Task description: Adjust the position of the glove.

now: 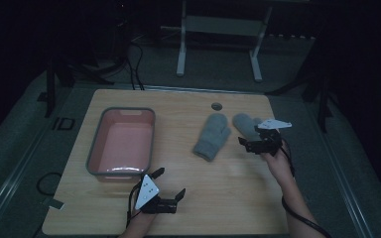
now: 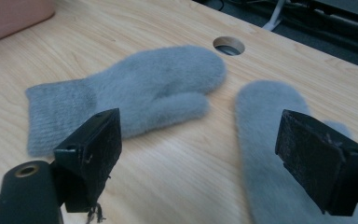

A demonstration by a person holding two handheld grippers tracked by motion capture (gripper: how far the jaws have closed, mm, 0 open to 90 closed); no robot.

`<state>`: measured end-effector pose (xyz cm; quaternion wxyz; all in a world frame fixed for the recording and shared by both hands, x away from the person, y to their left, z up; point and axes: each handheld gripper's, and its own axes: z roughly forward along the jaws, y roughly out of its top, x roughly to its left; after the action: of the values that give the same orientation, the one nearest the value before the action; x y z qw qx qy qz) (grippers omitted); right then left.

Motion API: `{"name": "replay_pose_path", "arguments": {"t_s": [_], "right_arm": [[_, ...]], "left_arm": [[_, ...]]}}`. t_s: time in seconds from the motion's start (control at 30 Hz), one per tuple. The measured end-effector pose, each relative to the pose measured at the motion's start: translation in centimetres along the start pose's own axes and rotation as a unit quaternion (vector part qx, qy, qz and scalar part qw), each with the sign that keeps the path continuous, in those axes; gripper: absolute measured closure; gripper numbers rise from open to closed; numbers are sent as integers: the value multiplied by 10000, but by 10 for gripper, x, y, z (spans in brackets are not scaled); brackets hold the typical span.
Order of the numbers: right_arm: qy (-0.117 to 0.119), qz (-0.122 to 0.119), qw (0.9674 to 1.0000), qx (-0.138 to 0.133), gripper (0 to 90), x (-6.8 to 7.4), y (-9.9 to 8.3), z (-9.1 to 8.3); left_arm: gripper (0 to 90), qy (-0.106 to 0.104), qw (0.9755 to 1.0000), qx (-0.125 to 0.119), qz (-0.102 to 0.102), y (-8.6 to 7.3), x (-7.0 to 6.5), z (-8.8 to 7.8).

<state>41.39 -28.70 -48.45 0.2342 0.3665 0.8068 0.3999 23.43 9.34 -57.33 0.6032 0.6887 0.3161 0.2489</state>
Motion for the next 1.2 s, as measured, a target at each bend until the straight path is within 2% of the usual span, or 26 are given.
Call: {"name": "replay_pose_path", "arguments": {"t_s": [0.07,0.13,0.23,0.27,0.3,0.33,0.4,0.43,0.47,0.57,0.63,0.7,0.73,0.8,0.93,1.03,1.1,1.17,1.2], "right_arm": [[-35,-20,10000,30,144,2,3,9],[92,126,9999,64,139,3,6,20],[138,148,9997,127,138,4,9,28],[284,210,9989,313,138,6,14,39],[284,210,9989,313,138,6,14,39],[423,218,9981,399,125,11,20,48],[448,66,9981,421,132,16,24,57],[648,-8,9968,469,134,19,27,63],[725,-36,9962,487,139,22,29,68],[818,-217,9944,638,169,28,35,82],[846,-323,9932,729,225,31,37,91],[839,-439,9926,766,239,31,39,99],[841,-511,9917,829,300,32,39,102],[814,-628,9908,879,317,31,38,107],[906,-507,9900,957,346,24,35,118],[889,-562,9891,1031,381,23,33,125],[933,-662,9865,1169,402,22,30,130],[993,-611,9857,1221,494,22,28,133],[1031,-582,9854,1221,570,22,27,134]], "left_arm": [[14,-16,10000,-5,12,0,0,0],[14,-28,10000,-7,14,0,0,0],[14,-30,10000,-9,9,0,0,0],[14,-33,10000,-7,6,0,0,0],[14,-33,10000,-7,6,0,0,0],[14,-36,10000,-7,6,0,0,0],[14,-57,10000,-6,-8,0,0,0],[14,-59,10000,-6,-3,0,0,0],[14,-67,10000,-5,-2,0,0,0],[14,-75,10000,-7,-13,0,0,0],[14,-81,10000,-5,-12,0,0,0],[14,-78,10000,-9,-23,0,0,0],[14,-80,10000,-7,-13,0,0,0],[14,-81,10000,-7,-2,0,0,0],[14,-79,10000,-6,-6,0,0,0],[14,-69,10000,4,-29,0,0,0],[14,-65,10000,0,-38,0,0,0],[14,-56,10000,-1,-23,0,0,0],[14,-48,10000,-4,-8,0,0,0]]}}
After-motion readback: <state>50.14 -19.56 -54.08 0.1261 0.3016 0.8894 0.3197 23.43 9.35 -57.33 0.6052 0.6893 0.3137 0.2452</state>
